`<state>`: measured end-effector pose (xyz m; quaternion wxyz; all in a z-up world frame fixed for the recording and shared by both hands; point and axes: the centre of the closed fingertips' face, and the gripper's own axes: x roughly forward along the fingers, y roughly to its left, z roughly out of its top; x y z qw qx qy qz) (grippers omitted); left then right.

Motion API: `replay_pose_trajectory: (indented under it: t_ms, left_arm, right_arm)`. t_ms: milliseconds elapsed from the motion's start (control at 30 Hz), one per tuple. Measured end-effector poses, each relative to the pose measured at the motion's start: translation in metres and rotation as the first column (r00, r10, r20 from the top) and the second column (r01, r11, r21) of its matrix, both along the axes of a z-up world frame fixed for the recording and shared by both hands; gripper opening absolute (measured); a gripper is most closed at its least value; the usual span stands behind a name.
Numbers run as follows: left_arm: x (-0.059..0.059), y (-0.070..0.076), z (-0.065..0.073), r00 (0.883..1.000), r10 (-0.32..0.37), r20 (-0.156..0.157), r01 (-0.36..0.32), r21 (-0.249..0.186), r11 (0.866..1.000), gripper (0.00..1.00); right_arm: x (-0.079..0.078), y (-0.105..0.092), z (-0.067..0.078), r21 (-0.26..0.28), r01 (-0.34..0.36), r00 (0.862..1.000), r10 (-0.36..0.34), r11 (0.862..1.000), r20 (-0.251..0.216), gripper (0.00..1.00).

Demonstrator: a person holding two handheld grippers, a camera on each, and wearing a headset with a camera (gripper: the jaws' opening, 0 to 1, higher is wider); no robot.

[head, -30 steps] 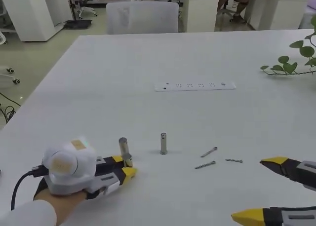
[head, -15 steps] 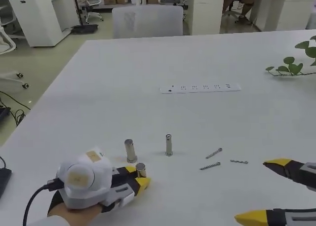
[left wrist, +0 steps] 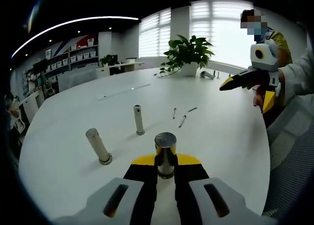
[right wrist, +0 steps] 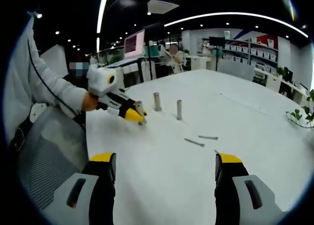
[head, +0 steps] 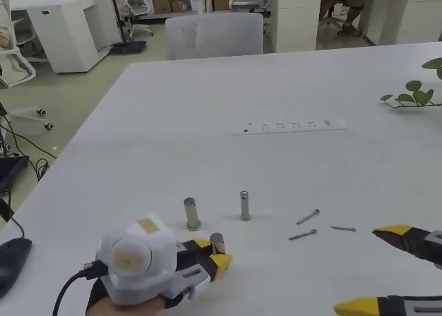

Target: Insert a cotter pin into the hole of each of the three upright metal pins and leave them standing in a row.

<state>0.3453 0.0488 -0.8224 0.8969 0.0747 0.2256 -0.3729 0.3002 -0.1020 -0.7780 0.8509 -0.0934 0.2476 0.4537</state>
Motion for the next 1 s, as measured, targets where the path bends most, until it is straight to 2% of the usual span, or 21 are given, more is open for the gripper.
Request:
replay_pose_trajectory:
  t_ms: [133, 300, 400, 467, 567, 633, 700, 933, 1000]
  left_arm:
    - [-0.007, -0.008, 0.001, 1.000, 0.011, -0.007, -0.011, -0.001, 1.000, 0.10]
    - [-0.015, -0.015, -0.005, 1.000, 0.019, -0.016, -0.019, 0.015, 1.000, 0.10]
    - [-0.017, -0.021, -0.004, 1.000, 0.008, 0.004, -0.008, 0.019, 1.000, 0.10]
    - [-0.018, -0.024, -0.002, 1.000, 0.004, 0.014, -0.004, 0.002, 1.000, 0.10]
    - [-0.020, -0.030, -0.005, 1.000, 0.006, 0.005, -0.006, -0.008, 1.000, 0.10]
    - [-0.023, -0.034, -0.007, 1.000, -0.010, 0.016, 0.010, 0.011, 1.000, 0.10]
    - [-0.026, -0.038, -0.007, 1.000, -0.019, 0.018, 0.019, 0.012, 1.000, 0.10]
    - [-0.030, -0.044, -0.017, 1.000, -0.031, 0.003, 0.031, 0.030, 0.999, 0.10]
    - [-0.029, -0.044, -0.016, 1.000, -0.026, 0.000, 0.026, 0.020, 0.999, 0.10]
  right_arm:
    - [0.000, 0.000, -0.001, 0.004, -0.002, 1.000, 0.002, 1.000, 0.001, 0.85]
    - [-0.002, 0.000, -0.002, 0.005, -0.005, 1.000, 0.005, 1.000, 0.001, 0.85]
    - [-0.004, -0.001, -0.002, 0.006, -0.005, 1.000, 0.005, 1.000, -0.001, 0.85]
    - [-0.004, -0.002, -0.002, 0.006, -0.002, 1.000, 0.002, 1.000, -0.002, 0.85]
    - [-0.004, -0.003, -0.001, 0.007, 0.002, 1.000, -0.002, 1.000, -0.001, 0.85]
    - [-0.003, -0.003, -0.001, 0.007, 0.004, 1.000, -0.004, 1.000, 0.002, 0.85]
    - [-0.003, -0.003, 0.000, 0.007, 0.005, 1.000, -0.005, 1.000, 0.002, 0.85]
    - [-0.001, -0.003, -0.001, 0.008, 0.005, 1.000, -0.005, 1.000, 0.002, 0.85]
    - [-0.001, -0.003, -0.001, 0.009, 0.005, 1.000, -0.005, 1.000, 0.002, 0.85]
